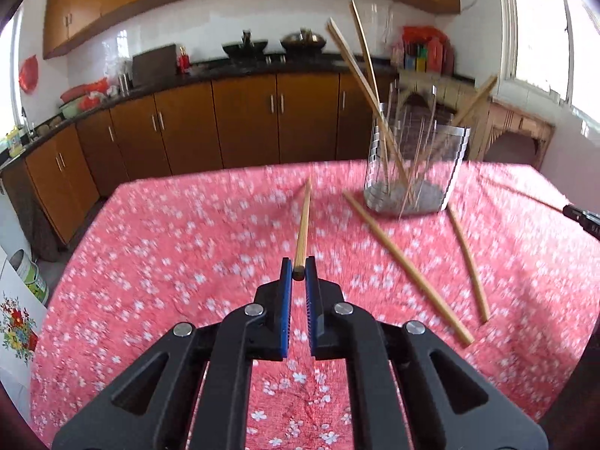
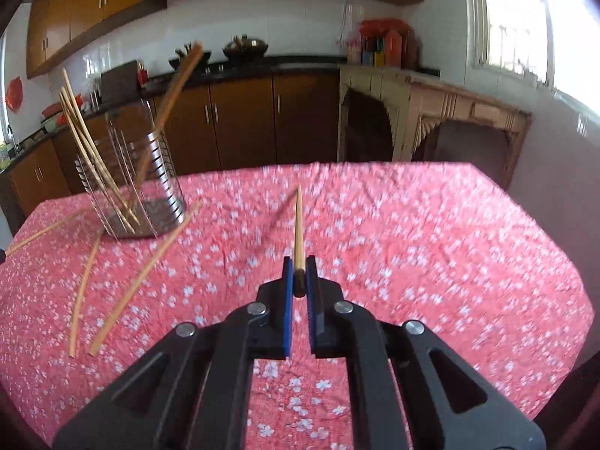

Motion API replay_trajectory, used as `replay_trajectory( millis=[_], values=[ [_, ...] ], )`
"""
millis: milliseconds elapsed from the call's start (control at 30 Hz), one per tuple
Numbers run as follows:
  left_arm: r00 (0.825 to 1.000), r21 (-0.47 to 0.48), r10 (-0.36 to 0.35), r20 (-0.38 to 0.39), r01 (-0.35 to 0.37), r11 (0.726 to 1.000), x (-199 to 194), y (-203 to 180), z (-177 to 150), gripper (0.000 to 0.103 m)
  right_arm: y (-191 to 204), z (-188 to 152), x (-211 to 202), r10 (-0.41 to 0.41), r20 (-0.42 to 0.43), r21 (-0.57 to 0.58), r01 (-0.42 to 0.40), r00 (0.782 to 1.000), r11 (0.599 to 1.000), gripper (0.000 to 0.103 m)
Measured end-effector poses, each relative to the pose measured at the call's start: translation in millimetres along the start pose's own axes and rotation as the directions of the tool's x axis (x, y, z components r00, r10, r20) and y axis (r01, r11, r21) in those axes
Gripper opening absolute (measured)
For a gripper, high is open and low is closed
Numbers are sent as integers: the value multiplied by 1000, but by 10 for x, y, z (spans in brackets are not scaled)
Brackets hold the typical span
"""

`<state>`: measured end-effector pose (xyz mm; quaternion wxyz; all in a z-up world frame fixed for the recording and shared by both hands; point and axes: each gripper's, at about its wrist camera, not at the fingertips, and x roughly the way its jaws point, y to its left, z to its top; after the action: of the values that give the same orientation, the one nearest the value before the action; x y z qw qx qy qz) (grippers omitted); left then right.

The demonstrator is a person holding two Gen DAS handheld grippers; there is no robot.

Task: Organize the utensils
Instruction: 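Lift both held chopsticks and carry them over the wire holder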

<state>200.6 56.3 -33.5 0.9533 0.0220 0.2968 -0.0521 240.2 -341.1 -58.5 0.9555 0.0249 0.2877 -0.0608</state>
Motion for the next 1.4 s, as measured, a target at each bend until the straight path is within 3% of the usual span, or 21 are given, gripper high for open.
replay_trajectory(
  millis=[167, 367, 767, 1400],
  values=[
    [991, -45, 23, 133, -17, 999, -326, 66, 307, 7, -16, 305, -309, -1, 125, 2, 1, 992, 1000, 7],
    [978, -102, 62, 200, -42, 994, -424, 196, 622, 7, -18, 666, -466, -2, 209, 22, -3, 978, 1000, 7],
    [960, -141, 98, 261, -63, 988, -537, 291, 1011, 7, 28, 1088, -614, 41, 273, 43, -54, 961, 998, 7],
    [948, -108, 69, 311, -36, 993, -784, 202, 1160, 7, 241, 1341, -952, 186, 277, 18, -198, 943, 980, 7]
  ],
)
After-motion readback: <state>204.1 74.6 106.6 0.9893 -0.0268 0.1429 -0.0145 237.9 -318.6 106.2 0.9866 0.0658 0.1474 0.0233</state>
